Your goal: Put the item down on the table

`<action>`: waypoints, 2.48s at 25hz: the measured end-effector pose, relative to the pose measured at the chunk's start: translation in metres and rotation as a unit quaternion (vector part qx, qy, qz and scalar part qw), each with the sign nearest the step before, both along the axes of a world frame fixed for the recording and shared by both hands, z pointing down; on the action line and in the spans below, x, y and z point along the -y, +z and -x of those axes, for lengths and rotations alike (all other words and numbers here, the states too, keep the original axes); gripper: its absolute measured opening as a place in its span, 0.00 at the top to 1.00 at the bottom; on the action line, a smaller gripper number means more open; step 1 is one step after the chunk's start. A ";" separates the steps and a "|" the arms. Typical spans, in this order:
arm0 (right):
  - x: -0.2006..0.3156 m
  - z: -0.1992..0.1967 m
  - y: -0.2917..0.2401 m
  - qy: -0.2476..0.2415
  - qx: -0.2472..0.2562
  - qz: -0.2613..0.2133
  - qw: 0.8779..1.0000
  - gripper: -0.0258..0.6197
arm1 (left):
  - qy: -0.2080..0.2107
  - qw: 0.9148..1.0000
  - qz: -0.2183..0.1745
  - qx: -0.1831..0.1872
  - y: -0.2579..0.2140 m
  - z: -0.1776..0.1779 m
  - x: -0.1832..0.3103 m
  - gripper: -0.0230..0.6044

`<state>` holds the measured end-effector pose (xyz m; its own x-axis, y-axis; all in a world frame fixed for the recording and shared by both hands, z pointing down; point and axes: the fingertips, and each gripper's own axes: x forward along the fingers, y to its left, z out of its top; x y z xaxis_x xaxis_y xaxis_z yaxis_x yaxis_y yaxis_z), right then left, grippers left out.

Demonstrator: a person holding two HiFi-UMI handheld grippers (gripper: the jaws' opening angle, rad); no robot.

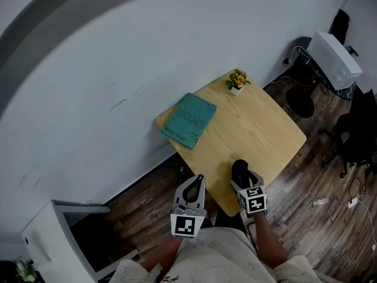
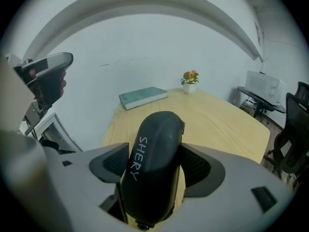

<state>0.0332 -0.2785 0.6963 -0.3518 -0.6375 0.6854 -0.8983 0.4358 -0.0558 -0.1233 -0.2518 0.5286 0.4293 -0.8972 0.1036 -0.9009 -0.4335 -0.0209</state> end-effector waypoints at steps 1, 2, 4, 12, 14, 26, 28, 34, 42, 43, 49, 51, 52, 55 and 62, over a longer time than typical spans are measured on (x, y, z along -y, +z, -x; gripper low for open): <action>0.002 0.001 0.001 0.000 0.003 0.003 1.000 0.43 | -0.001 1.000 -0.001 0.000 0.000 0.001 0.000 0.95; 0.004 0.001 0.003 0.002 0.006 0.007 1.000 0.43 | -0.002 1.000 -0.003 0.000 -0.001 0.001 0.000 0.95; 0.006 0.001 0.008 0.006 0.013 0.017 1.000 0.43 | -0.003 1.000 -0.005 -0.002 -0.002 0.000 -0.001 0.95; 0.009 -0.002 0.017 0.011 0.043 0.037 0.998 0.43 | -0.001 1.000 -0.002 0.002 0.000 -0.004 -0.005 0.95; 0.008 -0.003 0.017 0.012 0.047 0.036 0.998 0.43 | -0.002 1.000 -0.001 0.002 0.000 -0.005 -0.007 0.95; 0.008 -0.006 0.012 0.022 0.072 0.034 0.997 0.42 | -0.001 1.000 -0.006 0.004 -0.005 -0.007 -0.012 0.95; 0.007 -0.007 0.009 0.025 0.073 0.029 0.997 0.42 | -0.001 1.000 -0.007 0.003 -0.005 -0.006 -0.012 0.95; 0.007 -0.011 -0.004 0.029 0.075 0.009 0.997 0.42 | 0.002 1.000 -0.006 0.004 -0.005 -0.008 -0.011 0.95; 0.009 -0.019 -0.039 0.041 0.080 -0.034 0.995 0.42 | 0.005 1.000 -0.009 0.002 -0.007 -0.010 -0.010 0.95; 0.009 -0.020 -0.043 0.042 0.081 -0.039 0.995 0.42 | 0.005 1.000 -0.008 0.003 -0.007 -0.010 -0.009 0.95; 0.011 -0.023 -0.077 0.044 0.085 -0.079 0.992 0.42 | 0.005 1.000 -0.016 0.002 -0.009 -0.009 -0.007 0.95; 0.013 -0.023 -0.092 0.044 0.087 -0.096 0.991 0.42 | 0.004 1.000 -0.009 0.006 -0.009 -0.007 -0.006 0.95; 0.014 -0.023 -0.099 0.047 0.088 -0.106 0.989 0.42 | 0.003 1.000 -0.009 0.007 -0.009 -0.007 -0.005 0.95; 0.017 -0.025 -0.126 0.053 0.090 -0.142 0.984 0.42 | 0.004 1.000 -0.022 0.010 -0.015 -0.006 -0.002 0.95; 0.015 -0.022 -0.197 0.042 0.077 -0.275 0.957 0.42 | -0.007 0.999 -0.029 0.012 -0.025 0.001 0.007 0.95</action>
